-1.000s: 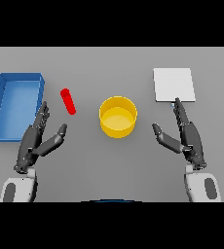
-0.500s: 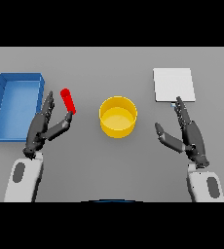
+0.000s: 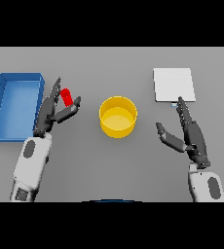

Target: Pick up the red beaker and tilt it to pour out 1 green nut into yellow bowl. Pick up the yellow bowl and place it on the metallic measuring scale.

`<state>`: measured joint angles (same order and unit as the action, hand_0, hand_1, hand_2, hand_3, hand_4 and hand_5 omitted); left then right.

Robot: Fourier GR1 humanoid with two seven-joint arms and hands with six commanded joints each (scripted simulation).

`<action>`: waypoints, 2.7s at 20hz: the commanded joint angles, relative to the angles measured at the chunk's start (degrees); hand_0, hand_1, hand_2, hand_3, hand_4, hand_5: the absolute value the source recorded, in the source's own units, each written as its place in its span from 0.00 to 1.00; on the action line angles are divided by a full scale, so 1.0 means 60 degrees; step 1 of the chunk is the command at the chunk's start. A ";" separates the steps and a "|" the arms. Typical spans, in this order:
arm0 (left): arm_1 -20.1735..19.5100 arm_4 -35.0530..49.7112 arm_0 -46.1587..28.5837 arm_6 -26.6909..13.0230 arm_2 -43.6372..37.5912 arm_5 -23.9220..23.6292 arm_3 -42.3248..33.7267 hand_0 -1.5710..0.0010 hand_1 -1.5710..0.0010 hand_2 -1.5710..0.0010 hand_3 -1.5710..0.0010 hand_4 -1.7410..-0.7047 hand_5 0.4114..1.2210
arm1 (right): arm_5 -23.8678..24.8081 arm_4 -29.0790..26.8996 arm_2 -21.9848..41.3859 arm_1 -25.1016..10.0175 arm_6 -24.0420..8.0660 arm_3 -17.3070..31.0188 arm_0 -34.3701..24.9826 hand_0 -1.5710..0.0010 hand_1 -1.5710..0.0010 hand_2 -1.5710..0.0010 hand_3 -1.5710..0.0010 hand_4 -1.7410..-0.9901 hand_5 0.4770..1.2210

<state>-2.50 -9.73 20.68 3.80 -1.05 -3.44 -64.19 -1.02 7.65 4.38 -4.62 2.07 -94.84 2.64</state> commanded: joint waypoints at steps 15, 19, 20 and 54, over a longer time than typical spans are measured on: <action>0.0591 0.0401 0.1669 0.1552 -0.0943 -0.0679 0.2549 0.32 0.33 0.33 0.38 0.25 0.73 | 0.0082 -0.0006 -0.0107 -0.0014 0.0031 0.0110 -0.0137 1.00 1.00 1.00 1.00 0.60 0.23; 0.0542 0.0351 0.1627 0.1864 -0.0768 -0.0722 0.2512 0.13 0.14 0.14 0.25 0.12 0.89 | 0.0098 -0.0005 -0.0054 0.0060 0.0060 0.0004 0.0028 1.00 1.00 1.00 1.00 0.60 0.23; 0.0531 0.0322 0.1626 0.1648 -0.0688 -0.0722 0.2446 0.11 0.11 0.11 0.20 0.15 0.91 | 0.0055 -0.0029 -0.0099 -0.0005 0.0082 0.0079 -0.0020 1.00 1.00 1.00 1.00 0.60 0.23; -0.2558 -0.5114 0.4459 -0.1983 0.5277 0.2215 0.0485 0.00 0.00 0.00 0.00 0.06 0.98 | 0.0175 0.0356 0.0174 0.0093 -0.0046 -0.0207 0.0045 1.00 1.00 1.00 1.00 0.60 0.29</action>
<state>-17.82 -40.31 47.46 -8.09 30.60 9.82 -61.31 0.03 9.79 5.42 -4.05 1.77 -96.08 2.88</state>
